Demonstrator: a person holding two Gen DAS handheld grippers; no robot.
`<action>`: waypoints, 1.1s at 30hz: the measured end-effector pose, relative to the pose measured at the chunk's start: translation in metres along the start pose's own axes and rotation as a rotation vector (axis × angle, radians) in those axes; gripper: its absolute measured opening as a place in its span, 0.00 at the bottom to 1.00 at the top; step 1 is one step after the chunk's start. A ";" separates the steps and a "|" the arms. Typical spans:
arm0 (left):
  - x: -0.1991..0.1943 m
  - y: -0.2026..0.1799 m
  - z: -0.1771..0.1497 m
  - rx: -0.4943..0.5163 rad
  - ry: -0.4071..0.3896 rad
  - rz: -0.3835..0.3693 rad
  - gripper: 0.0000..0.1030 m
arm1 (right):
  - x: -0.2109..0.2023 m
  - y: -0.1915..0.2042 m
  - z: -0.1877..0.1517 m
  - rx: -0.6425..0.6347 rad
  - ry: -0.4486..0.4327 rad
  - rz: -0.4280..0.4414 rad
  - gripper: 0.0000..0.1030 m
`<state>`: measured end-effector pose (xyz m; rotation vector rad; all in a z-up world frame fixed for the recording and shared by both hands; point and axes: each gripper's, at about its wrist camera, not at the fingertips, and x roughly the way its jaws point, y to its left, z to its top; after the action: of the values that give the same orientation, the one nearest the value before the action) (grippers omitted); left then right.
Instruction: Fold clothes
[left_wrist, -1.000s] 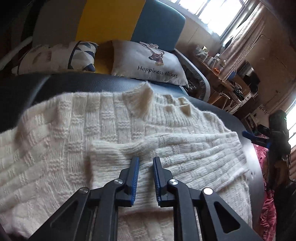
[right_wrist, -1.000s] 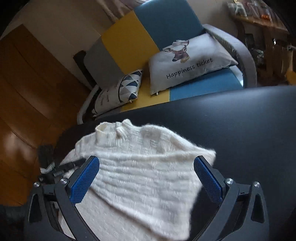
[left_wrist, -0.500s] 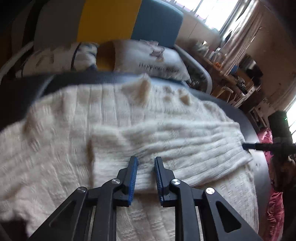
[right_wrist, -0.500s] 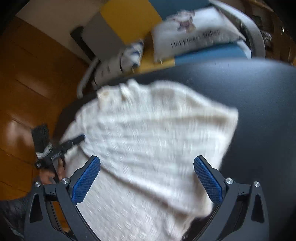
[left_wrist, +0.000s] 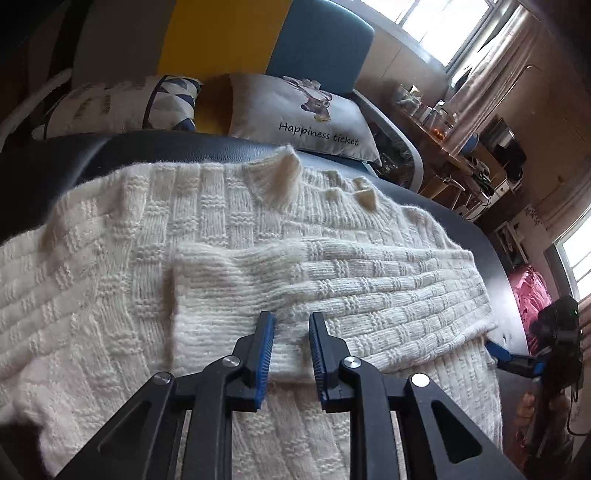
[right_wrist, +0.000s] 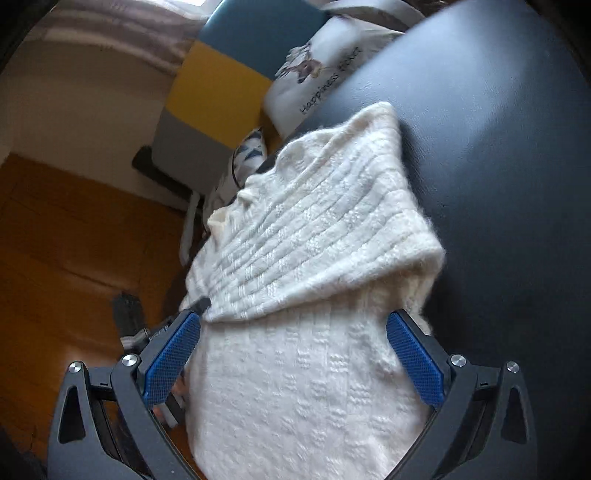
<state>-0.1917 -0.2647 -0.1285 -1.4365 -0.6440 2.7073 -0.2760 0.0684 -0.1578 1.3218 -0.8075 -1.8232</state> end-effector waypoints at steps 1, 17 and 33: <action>0.000 0.000 -0.001 0.004 -0.003 0.002 0.18 | 0.001 -0.002 0.005 0.019 -0.029 0.028 1.00; -0.014 -0.009 0.000 0.080 -0.061 -0.003 0.19 | -0.031 0.004 0.009 0.060 -0.208 -0.128 1.00; -0.034 -0.009 -0.024 0.117 -0.091 0.006 0.19 | -0.005 0.021 -0.011 -0.001 -0.046 -0.149 1.00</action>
<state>-0.1546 -0.2546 -0.1102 -1.2975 -0.4757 2.7768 -0.2606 0.0608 -0.1413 1.3756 -0.7488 -1.9764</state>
